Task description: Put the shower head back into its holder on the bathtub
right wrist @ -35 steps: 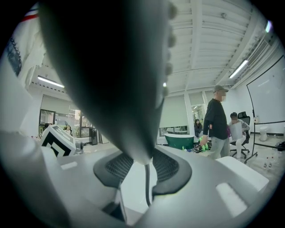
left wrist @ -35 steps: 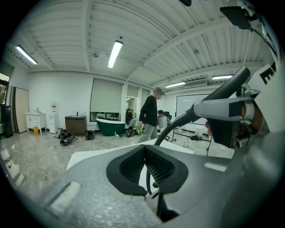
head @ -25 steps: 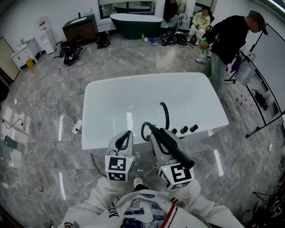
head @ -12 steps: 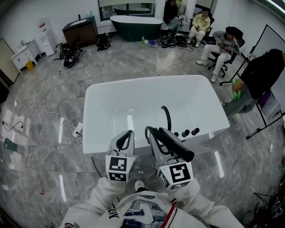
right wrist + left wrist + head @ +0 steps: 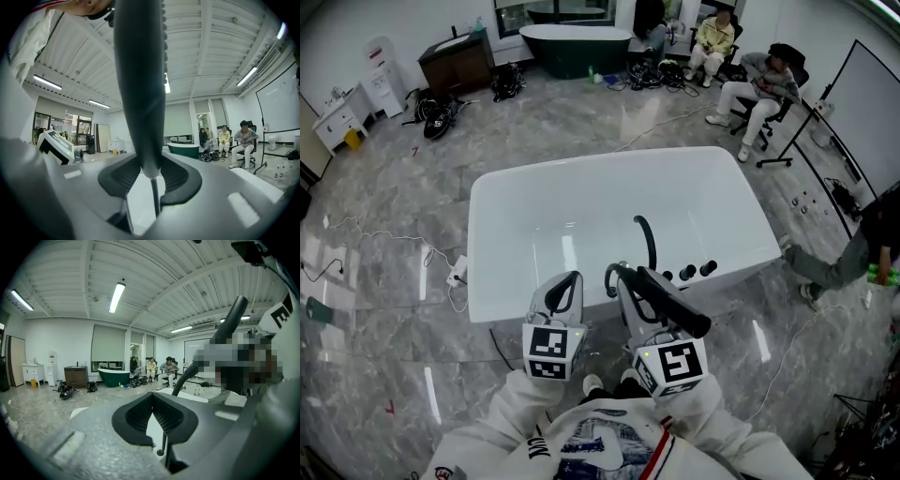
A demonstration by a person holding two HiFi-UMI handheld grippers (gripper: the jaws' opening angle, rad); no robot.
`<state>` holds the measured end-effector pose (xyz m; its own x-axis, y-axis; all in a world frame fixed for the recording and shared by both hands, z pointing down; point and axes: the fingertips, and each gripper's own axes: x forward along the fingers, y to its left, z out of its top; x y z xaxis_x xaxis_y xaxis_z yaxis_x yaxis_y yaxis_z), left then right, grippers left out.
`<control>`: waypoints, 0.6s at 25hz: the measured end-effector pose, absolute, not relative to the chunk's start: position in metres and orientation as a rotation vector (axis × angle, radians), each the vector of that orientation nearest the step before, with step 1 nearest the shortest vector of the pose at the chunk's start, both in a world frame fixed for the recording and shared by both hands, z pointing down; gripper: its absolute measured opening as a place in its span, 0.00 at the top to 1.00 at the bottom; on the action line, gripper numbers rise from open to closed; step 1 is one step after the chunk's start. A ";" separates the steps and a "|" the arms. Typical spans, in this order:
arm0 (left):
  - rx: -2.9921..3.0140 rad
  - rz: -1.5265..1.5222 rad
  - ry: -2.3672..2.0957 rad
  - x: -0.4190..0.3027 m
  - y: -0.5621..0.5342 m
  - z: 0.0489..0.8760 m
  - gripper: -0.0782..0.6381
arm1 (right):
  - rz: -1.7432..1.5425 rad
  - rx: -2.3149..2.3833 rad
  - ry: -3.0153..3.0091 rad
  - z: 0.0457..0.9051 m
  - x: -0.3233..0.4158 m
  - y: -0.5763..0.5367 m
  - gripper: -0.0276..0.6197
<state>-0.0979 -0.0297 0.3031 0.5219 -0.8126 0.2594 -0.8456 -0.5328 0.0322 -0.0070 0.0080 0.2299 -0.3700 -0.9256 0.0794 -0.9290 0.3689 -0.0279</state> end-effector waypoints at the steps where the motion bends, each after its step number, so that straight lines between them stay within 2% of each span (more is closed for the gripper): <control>1: 2.603 0.321 -1.426 -0.097 -0.030 0.304 0.89 | 0.108 1.734 -2.552 0.231 -0.007 0.007 0.74; 15: 2.554 0.362 -1.429 -0.087 -0.050 0.318 0.89 | 0.190 1.714 -2.542 0.255 0.008 -0.020 0.74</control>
<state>-0.0872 -0.0499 0.3181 0.5050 -0.8081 0.3032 -0.8551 -0.5163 0.0482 0.0084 -0.0202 0.2545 -0.3756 -0.9181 0.1262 -0.9267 0.3703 -0.0639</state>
